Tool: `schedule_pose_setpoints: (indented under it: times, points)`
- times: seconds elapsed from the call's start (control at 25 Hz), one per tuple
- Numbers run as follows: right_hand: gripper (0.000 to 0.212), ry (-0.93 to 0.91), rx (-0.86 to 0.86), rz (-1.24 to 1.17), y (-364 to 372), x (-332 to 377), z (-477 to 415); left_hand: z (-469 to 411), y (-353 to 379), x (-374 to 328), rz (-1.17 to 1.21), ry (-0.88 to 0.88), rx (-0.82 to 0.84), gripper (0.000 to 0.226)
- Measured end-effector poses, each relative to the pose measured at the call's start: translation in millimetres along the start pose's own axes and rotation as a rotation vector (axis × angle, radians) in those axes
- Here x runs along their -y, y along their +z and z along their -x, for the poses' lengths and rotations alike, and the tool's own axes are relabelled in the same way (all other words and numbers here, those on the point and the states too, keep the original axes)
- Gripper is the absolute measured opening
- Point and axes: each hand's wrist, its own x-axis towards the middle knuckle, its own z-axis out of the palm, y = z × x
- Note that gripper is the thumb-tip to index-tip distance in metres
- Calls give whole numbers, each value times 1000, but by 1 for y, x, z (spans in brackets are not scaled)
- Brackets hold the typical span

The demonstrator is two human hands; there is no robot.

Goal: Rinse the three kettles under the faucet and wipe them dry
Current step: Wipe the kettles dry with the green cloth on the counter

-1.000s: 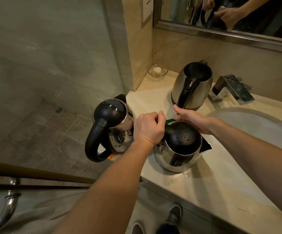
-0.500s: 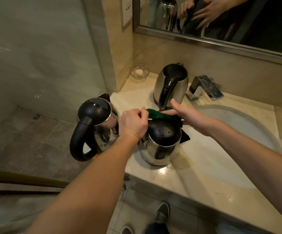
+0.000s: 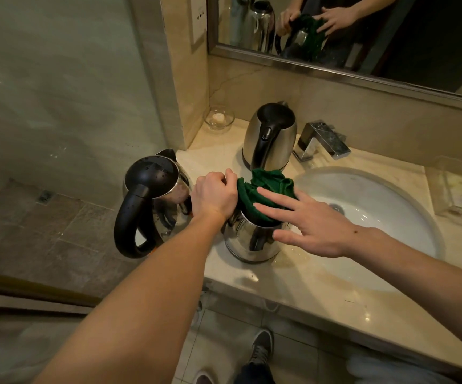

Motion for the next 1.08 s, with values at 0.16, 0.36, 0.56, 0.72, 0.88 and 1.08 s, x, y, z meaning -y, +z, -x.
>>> schedule_pose_setpoints:
  times: [0.16,0.36,0.56,0.72,0.88,1.08]
  points:
    - [59,-44,-13,3,1,-8,0,2,-2,-2,-17,6,-1,53]
    - [47,189,-85,-395,-16,-10,-27,4,-1,-3,-33,1,3,52]
    - [62,546,-1,-1046,-26,-29,-55,6,-2,-5,-36,-16,-10,53]
    - [82,721,-22,-1319,1,-41,-45,7,-2,-6,-31,-38,-28,52]
    - [73,819,-201,-1687,29,-26,-28,8,1,-6,5,-115,-80,52]
    - [65,825,-375,-1893,45,8,-39,15,3,-9,20,-272,-165,53]
